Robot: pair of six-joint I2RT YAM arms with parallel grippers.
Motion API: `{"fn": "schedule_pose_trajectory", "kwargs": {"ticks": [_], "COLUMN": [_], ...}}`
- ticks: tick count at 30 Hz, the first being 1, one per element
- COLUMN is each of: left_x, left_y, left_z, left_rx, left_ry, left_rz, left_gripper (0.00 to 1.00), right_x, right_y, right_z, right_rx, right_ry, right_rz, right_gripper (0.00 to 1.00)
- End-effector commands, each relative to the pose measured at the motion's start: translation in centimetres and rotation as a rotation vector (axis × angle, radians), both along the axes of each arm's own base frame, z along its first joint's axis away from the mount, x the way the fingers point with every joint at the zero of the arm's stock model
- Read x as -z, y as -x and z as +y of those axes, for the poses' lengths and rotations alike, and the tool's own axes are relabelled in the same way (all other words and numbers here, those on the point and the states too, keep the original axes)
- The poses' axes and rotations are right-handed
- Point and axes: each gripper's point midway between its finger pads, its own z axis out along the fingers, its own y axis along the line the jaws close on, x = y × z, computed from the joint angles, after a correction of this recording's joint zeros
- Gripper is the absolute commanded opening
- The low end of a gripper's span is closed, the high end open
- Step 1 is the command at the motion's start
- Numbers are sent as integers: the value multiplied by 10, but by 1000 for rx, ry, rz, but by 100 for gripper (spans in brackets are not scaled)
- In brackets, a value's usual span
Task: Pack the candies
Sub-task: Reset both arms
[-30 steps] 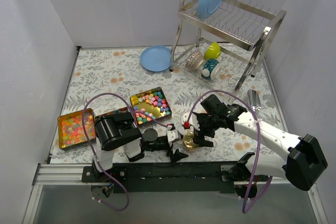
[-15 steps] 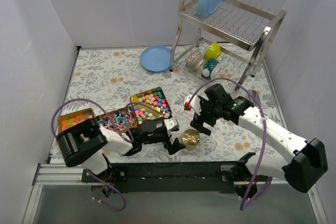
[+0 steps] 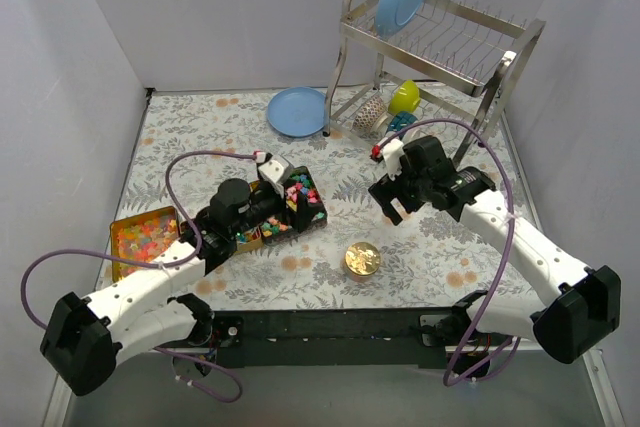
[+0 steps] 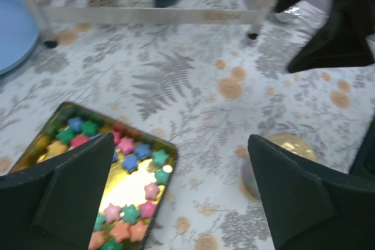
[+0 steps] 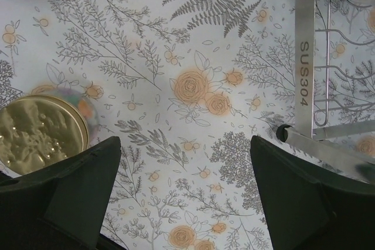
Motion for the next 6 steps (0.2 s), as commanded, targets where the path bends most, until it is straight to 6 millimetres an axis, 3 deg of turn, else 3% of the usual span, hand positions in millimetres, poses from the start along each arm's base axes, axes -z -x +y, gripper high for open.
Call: {"fn": "schedule_pose_trajectory", "kwargs": {"ticks": [1,2,6], "left_x": [18,4,-22], "left_y": [-28,-39,-59], "left_z": [53,64,91], "left_rx": [-189,-233,-333], "left_ry": [-93,-80,-77], "left_rz": [141,119,80], "left_gripper": [98,98,98], "right_x": [-30,-39,-49], "right_y": [-23,-28,-42], "right_z": [-4,-3,-6], "right_rx": [79,85,129], "right_ry": [-51,-71,-100], "right_rz": [-88,-109,-123], "right_gripper": [98,98,98]}}
